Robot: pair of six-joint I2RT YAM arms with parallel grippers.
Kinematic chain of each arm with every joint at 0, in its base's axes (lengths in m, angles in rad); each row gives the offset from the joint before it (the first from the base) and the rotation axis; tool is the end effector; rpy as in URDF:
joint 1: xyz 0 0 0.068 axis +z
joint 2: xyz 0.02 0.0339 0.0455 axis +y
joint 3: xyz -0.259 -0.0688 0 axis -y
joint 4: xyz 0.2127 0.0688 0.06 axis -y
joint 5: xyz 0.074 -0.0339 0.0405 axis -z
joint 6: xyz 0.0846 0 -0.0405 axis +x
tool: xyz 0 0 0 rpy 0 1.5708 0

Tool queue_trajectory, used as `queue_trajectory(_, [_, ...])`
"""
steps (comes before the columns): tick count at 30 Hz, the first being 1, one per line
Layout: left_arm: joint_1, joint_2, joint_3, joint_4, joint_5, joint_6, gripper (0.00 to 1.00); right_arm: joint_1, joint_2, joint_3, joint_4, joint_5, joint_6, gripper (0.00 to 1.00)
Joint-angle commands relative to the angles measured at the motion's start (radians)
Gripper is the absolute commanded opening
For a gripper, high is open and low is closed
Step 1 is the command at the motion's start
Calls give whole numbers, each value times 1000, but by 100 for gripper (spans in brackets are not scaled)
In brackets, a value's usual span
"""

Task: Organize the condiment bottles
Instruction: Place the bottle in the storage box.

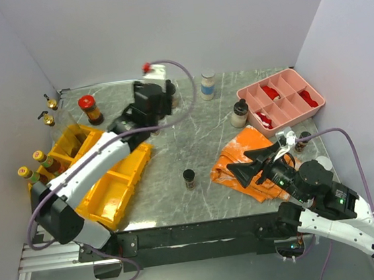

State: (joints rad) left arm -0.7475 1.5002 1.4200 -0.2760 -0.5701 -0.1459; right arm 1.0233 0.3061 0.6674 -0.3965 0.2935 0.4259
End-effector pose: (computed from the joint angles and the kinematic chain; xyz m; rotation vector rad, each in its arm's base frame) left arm 0.2911 -0.2076 0.3640 0.1865 1.8599 -0.0658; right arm 0.0759 0.0775 0.3174 -0.2622 1.6569 0.8789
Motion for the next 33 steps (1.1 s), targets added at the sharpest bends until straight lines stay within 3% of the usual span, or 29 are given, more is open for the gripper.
queue_trajectory(1, [147, -116, 33, 60, -100, -18, 1, 4, -15, 29, 42, -7, -1, 100])
queue_trajectory(12, [395, -267, -246, 84, -165, -162, 1, 4, -4, 24, 56, -25, -7, 100])
queue_trajectory(26, [493, -357, -463, 121, -261, -284, 1, 4, 7, 27, 64, -57, -3, 100])
queue_trajectory(33, [530, -360, -490, 132, -244, -299, 1, 4, -9, 21, 71, -65, -3, 100])
